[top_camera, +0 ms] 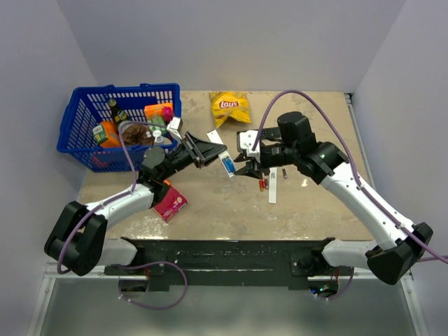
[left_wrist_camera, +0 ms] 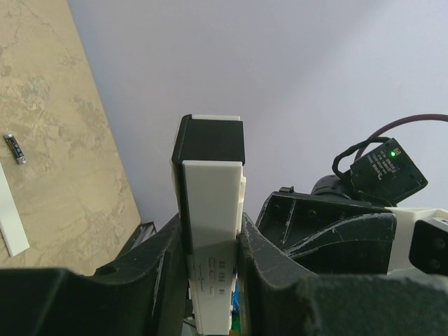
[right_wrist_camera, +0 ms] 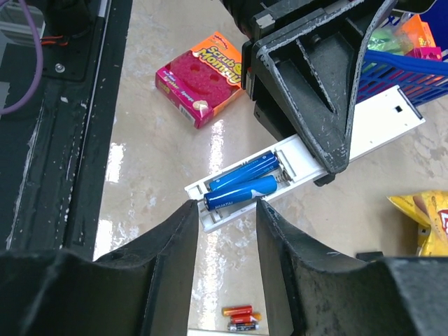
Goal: Load the batteries into the remote control
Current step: Load the battery into the remote control.
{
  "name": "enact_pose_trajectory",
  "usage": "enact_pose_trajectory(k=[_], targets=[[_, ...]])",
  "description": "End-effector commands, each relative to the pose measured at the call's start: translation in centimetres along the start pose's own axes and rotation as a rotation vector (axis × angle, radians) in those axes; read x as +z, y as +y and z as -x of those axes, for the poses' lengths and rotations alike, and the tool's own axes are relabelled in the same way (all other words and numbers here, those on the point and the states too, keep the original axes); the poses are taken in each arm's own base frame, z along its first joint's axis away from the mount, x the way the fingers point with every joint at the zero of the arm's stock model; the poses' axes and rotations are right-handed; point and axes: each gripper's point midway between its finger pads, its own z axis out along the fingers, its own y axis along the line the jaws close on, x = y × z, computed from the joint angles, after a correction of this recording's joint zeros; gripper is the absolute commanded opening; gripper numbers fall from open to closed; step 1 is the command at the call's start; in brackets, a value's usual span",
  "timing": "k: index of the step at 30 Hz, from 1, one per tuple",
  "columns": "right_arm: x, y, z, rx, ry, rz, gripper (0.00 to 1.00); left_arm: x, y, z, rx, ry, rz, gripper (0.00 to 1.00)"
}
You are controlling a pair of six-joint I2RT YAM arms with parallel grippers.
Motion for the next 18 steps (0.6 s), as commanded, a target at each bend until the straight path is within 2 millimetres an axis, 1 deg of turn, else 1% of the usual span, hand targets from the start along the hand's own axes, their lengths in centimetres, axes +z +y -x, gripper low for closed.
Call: enact_pose_trajectory(k=[1, 10, 18], targets=[[-1.1, -0.2, 2.1, -0.063, -0.035, -0.008, 0.42, 0.4, -3.5, 0.2, 0.057, 0.012, -0.097, 0.00], [-1.0, 0.3, 3.3, -0.084, -0.076, 0.048, 0.39, 0.5, -3.4, 0.1, 0.056, 0.022, -0.087, 0.00], [-0.5, 0.9, 3.5, -0.081, -0.096, 0.109, 0.38, 0.6, -3.3, 0.0, 0.061, 0.036, -0.085, 0.00]])
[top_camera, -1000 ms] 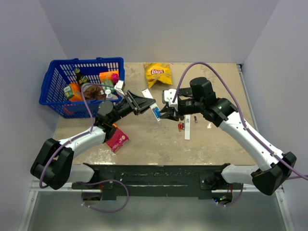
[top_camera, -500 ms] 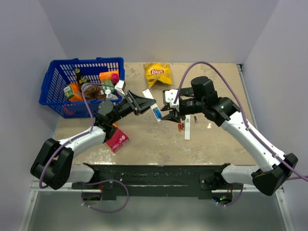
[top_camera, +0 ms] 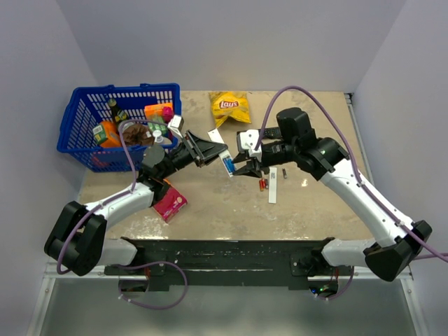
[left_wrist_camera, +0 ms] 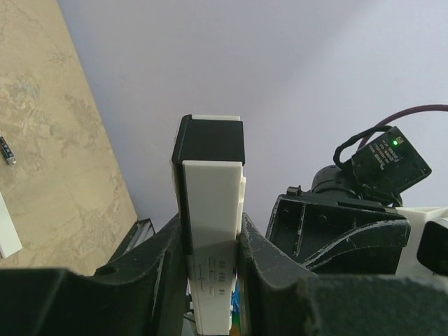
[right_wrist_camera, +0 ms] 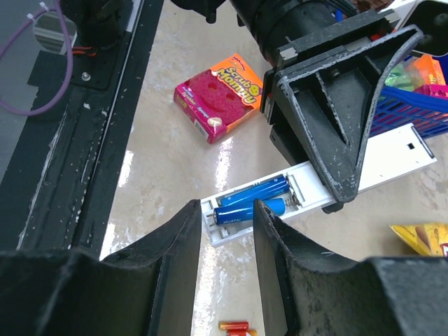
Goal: Load the batteries into the remote control
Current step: Load the battery into the remote control.
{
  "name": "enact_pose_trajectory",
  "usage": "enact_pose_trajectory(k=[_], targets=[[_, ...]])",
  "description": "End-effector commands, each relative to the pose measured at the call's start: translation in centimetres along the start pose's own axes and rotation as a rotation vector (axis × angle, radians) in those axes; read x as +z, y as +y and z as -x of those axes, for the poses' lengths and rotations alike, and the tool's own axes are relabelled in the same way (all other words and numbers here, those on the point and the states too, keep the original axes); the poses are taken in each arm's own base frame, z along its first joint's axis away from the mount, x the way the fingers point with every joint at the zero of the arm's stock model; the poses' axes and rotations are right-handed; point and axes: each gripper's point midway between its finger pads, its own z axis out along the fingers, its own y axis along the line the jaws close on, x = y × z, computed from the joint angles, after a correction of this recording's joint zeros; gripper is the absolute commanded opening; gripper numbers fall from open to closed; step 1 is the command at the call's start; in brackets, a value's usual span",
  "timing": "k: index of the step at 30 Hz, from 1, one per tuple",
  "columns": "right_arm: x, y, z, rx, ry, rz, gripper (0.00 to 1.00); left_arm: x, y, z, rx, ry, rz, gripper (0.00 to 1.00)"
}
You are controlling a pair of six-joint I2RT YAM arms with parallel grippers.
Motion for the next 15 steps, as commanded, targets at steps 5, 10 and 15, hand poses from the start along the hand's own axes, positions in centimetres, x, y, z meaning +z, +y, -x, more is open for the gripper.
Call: enact_pose_trajectory(k=[5, 10, 15], targets=[[0.21, 0.10, 1.14, -0.029, -0.039, 0.049, 0.38, 0.57, -2.73, 0.10, 0.056, 0.025, -0.072, 0.00], [0.40, -0.22, 1.07, -0.028, -0.037, 0.049, 0.38, 0.62, -2.72, 0.03, 0.061, 0.031, -0.073, 0.00], [0.63, -0.31, 0.65, -0.023, -0.028, 0.048, 0.38, 0.60, -2.85, -0.01, 0.061, 0.034, -0.075, 0.00]])
